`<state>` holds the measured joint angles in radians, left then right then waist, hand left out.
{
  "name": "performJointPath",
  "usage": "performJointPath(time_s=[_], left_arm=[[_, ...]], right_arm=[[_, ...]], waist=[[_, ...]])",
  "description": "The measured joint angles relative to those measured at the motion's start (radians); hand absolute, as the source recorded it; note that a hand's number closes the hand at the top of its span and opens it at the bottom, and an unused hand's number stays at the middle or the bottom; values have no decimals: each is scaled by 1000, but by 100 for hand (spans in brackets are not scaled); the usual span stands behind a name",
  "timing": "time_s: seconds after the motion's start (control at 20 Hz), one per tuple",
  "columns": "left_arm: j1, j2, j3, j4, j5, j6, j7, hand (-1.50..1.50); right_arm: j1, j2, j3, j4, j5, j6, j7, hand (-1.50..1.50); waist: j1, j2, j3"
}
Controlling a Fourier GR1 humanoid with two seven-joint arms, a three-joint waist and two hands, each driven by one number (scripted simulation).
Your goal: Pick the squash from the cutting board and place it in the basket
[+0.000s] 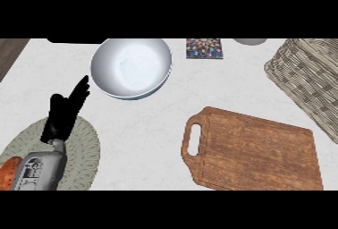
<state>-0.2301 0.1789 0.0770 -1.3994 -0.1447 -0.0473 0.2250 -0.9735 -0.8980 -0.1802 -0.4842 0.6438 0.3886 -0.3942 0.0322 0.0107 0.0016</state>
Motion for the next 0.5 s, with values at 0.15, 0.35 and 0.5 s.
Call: performJointPath(time_s=[0.15, 0.35, 0.5], left_arm=[[-13, -5, -2, 2, -4, 6, 16, 0], [-7, 1, 6, 9, 0, -1, 4, 0], [6, -6, -2, 6, -8, 4, -5, 0]], right_arm=[[-27, 19, -29, 67, -12, -25, -21, -150], [-52, 18, -87, 122, -52, -53, -50, -150], [-61, 9, -147, 156, -96, -96, -60, -150]], waist=[[1, 1, 0], [1, 2, 0], [1, 2, 0]])
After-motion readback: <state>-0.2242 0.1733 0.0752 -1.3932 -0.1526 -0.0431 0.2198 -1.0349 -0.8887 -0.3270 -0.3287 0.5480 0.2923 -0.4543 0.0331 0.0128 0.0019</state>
